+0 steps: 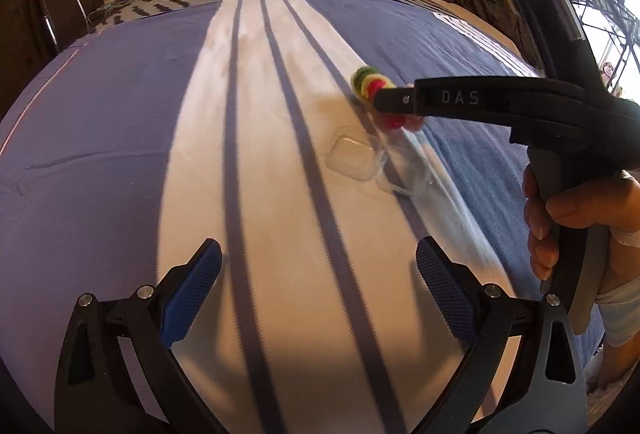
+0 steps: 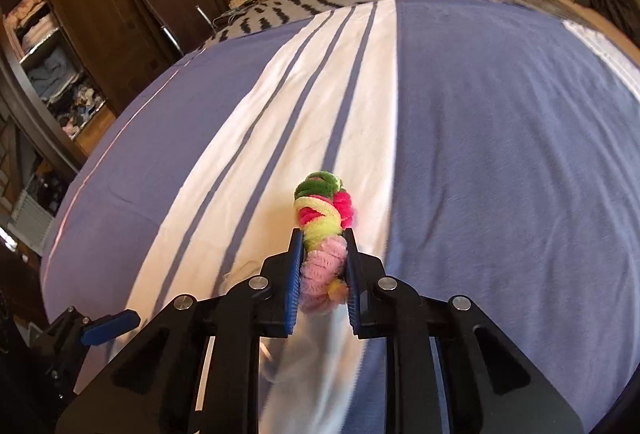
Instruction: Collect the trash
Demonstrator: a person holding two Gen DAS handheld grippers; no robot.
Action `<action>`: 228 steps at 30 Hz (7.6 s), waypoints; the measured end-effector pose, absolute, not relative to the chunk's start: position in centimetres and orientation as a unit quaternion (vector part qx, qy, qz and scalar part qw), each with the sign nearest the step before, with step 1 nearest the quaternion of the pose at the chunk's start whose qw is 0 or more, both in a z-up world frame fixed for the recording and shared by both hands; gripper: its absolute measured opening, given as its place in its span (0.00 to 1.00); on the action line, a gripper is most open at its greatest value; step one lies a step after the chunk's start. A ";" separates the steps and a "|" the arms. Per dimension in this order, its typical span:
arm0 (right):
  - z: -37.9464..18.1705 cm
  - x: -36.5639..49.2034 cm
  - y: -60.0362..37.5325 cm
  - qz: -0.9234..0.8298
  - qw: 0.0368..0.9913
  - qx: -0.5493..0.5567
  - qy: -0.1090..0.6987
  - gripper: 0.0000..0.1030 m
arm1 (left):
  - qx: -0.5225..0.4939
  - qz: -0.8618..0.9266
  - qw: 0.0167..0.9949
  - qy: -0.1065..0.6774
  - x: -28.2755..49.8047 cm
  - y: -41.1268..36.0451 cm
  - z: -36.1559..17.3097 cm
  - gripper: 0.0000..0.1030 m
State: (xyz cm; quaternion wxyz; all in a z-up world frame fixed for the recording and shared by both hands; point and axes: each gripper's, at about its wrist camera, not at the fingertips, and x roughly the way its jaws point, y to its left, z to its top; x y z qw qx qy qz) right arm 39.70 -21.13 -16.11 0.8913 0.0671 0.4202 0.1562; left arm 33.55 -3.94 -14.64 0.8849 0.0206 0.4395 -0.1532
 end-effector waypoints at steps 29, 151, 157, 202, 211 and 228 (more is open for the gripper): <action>-12.8 33.4 -27.5 0.106 0.920 0.008 0.376 0.20 | 0.039 -0.162 0.886 0.434 35.8 -8.7 -14.1 0.69; -17.1 -0.5 -28.0 0.008 0.943 0.011 0.332 0.97 | 0.013 -0.114 0.925 0.363 2.5 -1.7 -12.8 0.92; -11.0 -1.3 -28.8 -0.015 0.966 -0.007 0.260 0.97 | 0.010 -0.095 0.956 0.278 1.8 -1.5 -6.8 0.92; -2.4 -5.7 -26.8 -0.027 0.991 -0.015 0.129 0.97 | -0.011 -0.009 0.990 0.144 -3.4 0.6 1.3 0.92; -2.2 -5.7 -26.4 -0.021 0.991 -0.015 0.130 0.97 | -0.013 -0.012 0.990 0.143 -3.4 0.7 1.5 0.92; -2.4 -5.2 -26.3 -0.013 0.991 -0.009 0.135 0.97 | -0.012 -0.011 0.990 0.142 -3.3 0.7 1.7 0.92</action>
